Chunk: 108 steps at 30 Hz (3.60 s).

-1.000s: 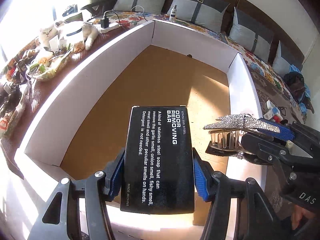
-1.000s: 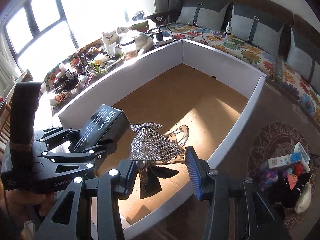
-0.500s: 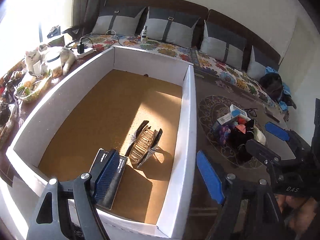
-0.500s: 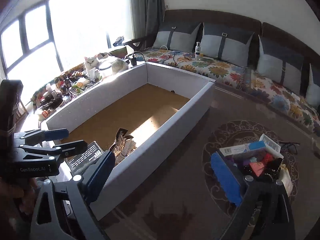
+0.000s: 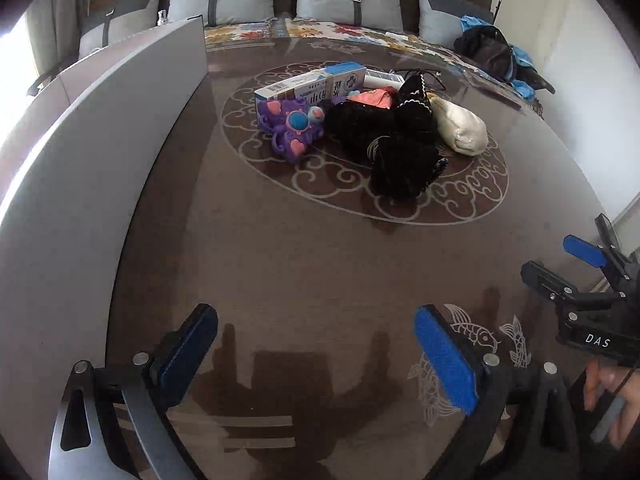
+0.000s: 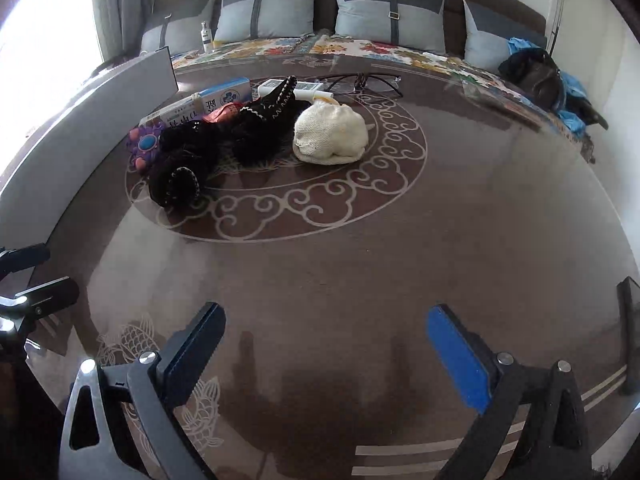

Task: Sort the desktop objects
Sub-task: 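Open the left tool over the bin while the right tool releases the bow clip there, then move the right tool to the cream knit pouch and grasp it, then grasp the black velvet scrunchie with the left tool while the right tool holds the pouch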

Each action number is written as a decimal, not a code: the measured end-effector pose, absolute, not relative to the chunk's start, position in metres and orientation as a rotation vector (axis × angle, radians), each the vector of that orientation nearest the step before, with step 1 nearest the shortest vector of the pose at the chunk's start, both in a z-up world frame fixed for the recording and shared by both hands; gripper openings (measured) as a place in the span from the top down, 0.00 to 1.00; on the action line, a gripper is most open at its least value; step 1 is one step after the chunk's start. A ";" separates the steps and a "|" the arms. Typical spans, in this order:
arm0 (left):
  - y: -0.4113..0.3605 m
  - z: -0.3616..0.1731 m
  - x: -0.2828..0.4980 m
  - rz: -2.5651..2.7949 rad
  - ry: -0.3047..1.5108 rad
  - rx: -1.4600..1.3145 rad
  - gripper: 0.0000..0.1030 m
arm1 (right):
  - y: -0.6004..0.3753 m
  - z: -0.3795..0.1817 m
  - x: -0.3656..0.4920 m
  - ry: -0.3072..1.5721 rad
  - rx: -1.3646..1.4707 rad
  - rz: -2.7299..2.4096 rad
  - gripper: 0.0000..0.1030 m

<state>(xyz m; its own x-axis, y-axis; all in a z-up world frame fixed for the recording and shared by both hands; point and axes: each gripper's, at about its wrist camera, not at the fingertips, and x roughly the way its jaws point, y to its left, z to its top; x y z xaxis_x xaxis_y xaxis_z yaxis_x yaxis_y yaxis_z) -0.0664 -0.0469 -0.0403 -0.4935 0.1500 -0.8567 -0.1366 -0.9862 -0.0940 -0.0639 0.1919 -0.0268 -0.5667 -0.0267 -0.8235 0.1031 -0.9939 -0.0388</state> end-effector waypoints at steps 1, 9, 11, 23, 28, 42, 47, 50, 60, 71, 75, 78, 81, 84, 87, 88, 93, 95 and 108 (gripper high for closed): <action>-0.050 -0.042 -0.068 2.587 -0.031 -1.476 0.02 | 0.191 -0.028 -0.064 0.139 1.425 -2.711 0.02; -0.064 -0.049 -0.081 2.648 -0.093 -1.452 0.02 | 0.171 -0.043 -0.076 0.205 1.436 -2.709 0.01; -0.063 -0.050 -0.082 2.660 -0.065 -1.448 0.02 | 0.173 -0.044 -0.081 0.174 1.439 -2.711 0.00; -0.052 -0.055 -0.084 2.707 0.058 -1.430 0.00 | 0.179 -0.047 -0.084 0.082 1.404 -2.740 0.00; -0.052 -0.056 -0.085 2.714 0.055 -1.428 0.00 | 0.179 -0.047 -0.084 0.082 1.403 -2.742 0.00; -0.052 -0.056 -0.085 2.716 0.055 -1.428 0.00 | 0.179 -0.047 -0.084 0.081 1.402 -2.741 0.00; -0.052 -0.056 -0.085 2.716 0.054 -1.428 0.00 | 0.179 -0.047 -0.084 0.082 1.403 -2.741 0.00; -0.052 -0.056 -0.085 2.717 0.054 -1.428 0.00 | 0.181 -0.046 -0.088 0.091 1.417 -2.715 0.00; -0.052 -0.054 -0.085 2.712 0.056 -1.423 0.00 | 0.196 -0.001 -0.201 0.097 1.412 -2.732 0.03; -0.052 -0.055 -0.084 2.712 0.056 -1.422 0.00 | 0.157 -0.026 -0.218 0.197 1.495 -2.541 0.50; -0.052 -0.055 -0.084 2.711 0.055 -1.422 0.00 | 0.147 -0.029 -0.160 0.252 1.458 -2.494 0.50; -0.053 -0.054 -0.084 2.691 0.064 -1.424 0.00 | 0.159 -0.031 -0.111 0.252 1.424 -2.529 0.50; -0.054 -0.051 -0.080 2.639 0.040 -1.401 0.00 | 0.179 -0.030 -0.078 0.216 1.405 -2.584 0.50; -0.056 -0.045 -0.076 2.554 -0.072 -1.356 0.00 | 0.198 -0.029 -0.060 0.169 1.399 -2.615 0.49; -0.048 -0.034 -0.082 2.573 -0.044 -1.310 0.00 | 0.209 -0.030 -0.053 0.147 1.390 -2.621 0.49; -0.045 -0.030 -0.087 2.592 -0.020 -1.305 0.00 | 0.212 -0.029 -0.053 0.138 1.389 -2.617 0.49; -0.022 -0.031 -0.120 2.547 0.131 -1.384 0.01 | 0.219 -0.024 -0.054 0.109 1.390 -2.600 0.47; -0.018 -0.038 -0.122 2.508 0.177 -1.419 0.17 | 0.221 -0.020 -0.058 0.101 1.402 -2.590 0.45; -0.047 -0.035 -0.057 2.447 0.132 -1.462 0.66 | 0.213 -0.026 -0.085 0.134 1.563 -2.496 0.15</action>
